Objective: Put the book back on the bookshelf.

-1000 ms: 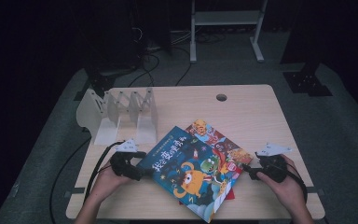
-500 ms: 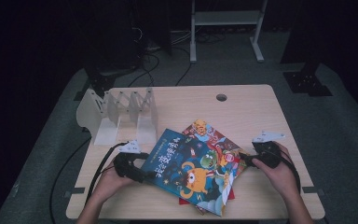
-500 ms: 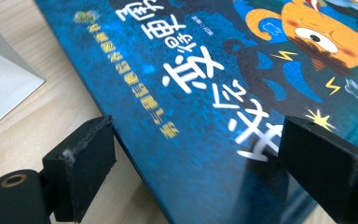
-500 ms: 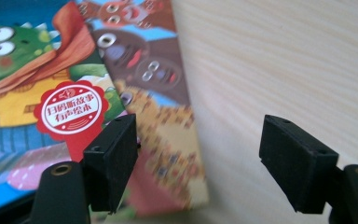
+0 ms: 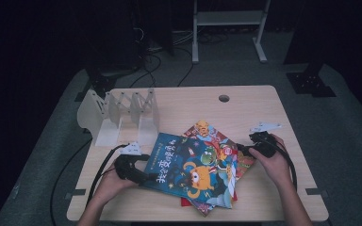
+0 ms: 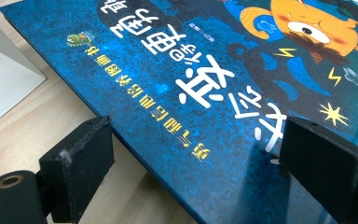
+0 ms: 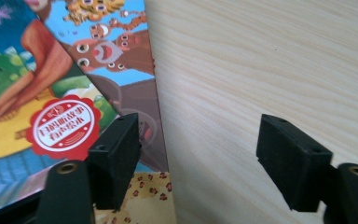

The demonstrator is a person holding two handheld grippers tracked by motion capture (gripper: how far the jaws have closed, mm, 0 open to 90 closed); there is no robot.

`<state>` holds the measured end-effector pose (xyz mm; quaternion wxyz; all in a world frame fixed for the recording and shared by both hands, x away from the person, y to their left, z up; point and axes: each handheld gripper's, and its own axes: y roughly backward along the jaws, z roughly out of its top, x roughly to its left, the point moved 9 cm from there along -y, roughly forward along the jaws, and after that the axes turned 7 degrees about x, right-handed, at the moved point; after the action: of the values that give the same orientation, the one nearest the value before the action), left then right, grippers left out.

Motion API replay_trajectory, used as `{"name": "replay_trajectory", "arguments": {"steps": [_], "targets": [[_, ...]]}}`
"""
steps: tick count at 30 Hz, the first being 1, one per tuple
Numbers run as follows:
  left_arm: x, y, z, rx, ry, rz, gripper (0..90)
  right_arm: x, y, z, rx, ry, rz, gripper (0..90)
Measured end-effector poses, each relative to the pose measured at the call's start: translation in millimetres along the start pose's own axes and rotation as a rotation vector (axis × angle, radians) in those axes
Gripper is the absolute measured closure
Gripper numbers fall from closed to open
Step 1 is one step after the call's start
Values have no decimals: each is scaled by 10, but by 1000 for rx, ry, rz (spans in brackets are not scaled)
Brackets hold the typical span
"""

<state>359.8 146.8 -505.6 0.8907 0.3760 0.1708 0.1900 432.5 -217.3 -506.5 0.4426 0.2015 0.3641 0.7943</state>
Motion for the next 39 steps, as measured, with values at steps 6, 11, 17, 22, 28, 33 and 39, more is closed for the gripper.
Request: {"name": "replay_trajectory", "arguments": {"steps": [6, 11, 17, 22, 28, 33, 39], "targets": [[15, -10, -2, 2, 7, 9, 60, 181, 128, -62, -36, -19, 99, 316], [37, -12, -9, 8, 17, 26, 24, 328, 112, -51, -47, -19, 162, 310], [70, 8, -22, 4, 28, 38, 18, 437, 22, -80, -23, -26, 212, 311], [90, 46, -60, 0, 41, 43, 17, 519, -5, -52, -37, -19, 219, 330], [119, 113, -147, -15, 73, 43, 17, 653, -70, 26, -51, -7, 238, 338], [160, 185, -228, -19, 103, 45, 17, 768, -125, 96, -53, 12, 251, 339], [140, 220, -294, -21, 126, 31, 8, 883, -162, 148, -54, 32, 257, 340]]}}
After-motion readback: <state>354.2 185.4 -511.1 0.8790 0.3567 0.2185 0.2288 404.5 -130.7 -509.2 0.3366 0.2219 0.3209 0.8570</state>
